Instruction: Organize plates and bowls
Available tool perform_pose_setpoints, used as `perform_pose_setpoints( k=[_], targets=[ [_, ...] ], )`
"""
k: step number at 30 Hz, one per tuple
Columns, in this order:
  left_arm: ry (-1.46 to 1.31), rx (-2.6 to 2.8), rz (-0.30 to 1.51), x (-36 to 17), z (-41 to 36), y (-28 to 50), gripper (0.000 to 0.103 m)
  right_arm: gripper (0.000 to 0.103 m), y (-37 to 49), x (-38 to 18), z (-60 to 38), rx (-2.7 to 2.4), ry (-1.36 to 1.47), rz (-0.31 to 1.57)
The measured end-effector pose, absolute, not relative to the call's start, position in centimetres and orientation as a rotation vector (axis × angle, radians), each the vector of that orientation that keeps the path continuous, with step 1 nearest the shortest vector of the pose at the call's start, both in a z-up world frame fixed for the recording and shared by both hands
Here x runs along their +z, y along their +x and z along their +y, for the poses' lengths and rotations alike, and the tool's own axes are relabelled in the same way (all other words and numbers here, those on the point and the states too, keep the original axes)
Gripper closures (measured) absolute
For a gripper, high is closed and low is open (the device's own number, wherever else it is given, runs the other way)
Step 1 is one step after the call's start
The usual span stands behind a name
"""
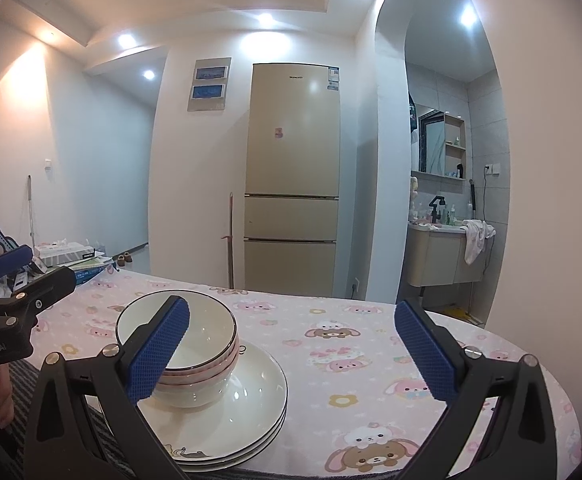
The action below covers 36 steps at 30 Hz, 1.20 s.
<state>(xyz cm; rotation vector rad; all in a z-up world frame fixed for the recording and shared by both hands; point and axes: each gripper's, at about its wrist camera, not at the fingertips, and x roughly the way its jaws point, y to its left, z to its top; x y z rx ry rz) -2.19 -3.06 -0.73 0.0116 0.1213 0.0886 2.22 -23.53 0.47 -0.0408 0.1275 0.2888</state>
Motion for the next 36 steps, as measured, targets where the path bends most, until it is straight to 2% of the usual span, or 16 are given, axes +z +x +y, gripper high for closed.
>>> perform_pose_setpoints(
  k=[36],
  targets=[
    [0.057,0.127,0.097,-1.15,-3.61,-2.51,0.000,0.000,1.95,0.92,-23.83,0.295,-0.064,0.120]
  ],
)
